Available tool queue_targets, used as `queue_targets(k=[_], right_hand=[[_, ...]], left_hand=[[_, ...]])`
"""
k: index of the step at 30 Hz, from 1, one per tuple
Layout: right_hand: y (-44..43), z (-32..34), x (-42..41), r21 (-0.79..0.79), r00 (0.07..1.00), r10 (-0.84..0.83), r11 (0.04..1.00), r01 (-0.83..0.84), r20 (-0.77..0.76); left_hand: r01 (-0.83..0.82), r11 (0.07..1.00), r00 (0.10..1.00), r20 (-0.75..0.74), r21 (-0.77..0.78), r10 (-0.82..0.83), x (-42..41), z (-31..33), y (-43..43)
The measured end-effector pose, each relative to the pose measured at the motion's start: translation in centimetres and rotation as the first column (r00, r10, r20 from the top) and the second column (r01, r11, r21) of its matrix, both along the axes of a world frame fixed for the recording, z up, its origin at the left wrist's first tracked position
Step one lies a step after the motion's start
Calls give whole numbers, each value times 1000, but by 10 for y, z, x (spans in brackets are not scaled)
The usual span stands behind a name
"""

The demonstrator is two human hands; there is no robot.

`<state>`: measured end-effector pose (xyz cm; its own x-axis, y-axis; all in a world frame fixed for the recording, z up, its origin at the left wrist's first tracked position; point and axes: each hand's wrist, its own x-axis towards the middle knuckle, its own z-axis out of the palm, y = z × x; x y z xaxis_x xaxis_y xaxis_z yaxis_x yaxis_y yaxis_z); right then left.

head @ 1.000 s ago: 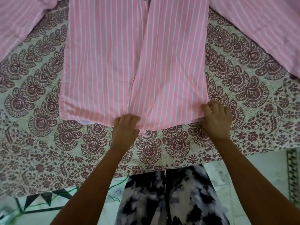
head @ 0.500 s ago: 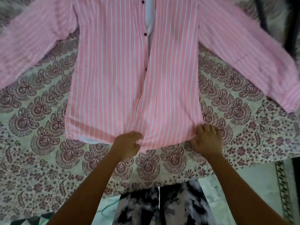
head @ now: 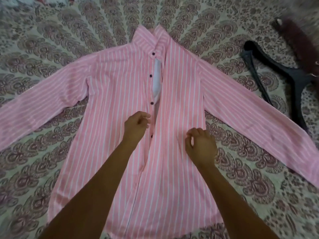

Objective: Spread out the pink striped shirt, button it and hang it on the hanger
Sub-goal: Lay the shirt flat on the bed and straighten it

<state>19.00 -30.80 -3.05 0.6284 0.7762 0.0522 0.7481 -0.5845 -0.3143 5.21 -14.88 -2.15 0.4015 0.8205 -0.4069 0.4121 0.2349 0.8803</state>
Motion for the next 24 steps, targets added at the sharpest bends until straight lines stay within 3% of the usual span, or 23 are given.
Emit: queue_targets(k=[6,10,13,15,18,21,24], right_hand=[[78,0,58,157,999,38,987,-40,19],[126,-3,100,202,998,57,977,-63,36],[157,-11,124,171,996,90,981,-89,3],[173,-20,137,130,992,117,985,-110,-51],[192,-37,153,59,985,124,991,-118,-117],[199,-54,161,4,978,94,996,-95,-188],[199,-64,160,-21,986,81,996,-85,-144]], left_hand=[[-59,993,994,86,-103,68,63,-6,55],[-178,950,970,118,-258,214,115,-18,103],[-191,955,978,43,-228,206,155,-27,143],[-173,936,981,32,-307,192,178,-28,161],[-187,863,966,74,-469,249,203,-29,182],[-181,847,965,77,-499,251,222,-37,204],[-167,834,944,158,-526,289,234,-30,213]])
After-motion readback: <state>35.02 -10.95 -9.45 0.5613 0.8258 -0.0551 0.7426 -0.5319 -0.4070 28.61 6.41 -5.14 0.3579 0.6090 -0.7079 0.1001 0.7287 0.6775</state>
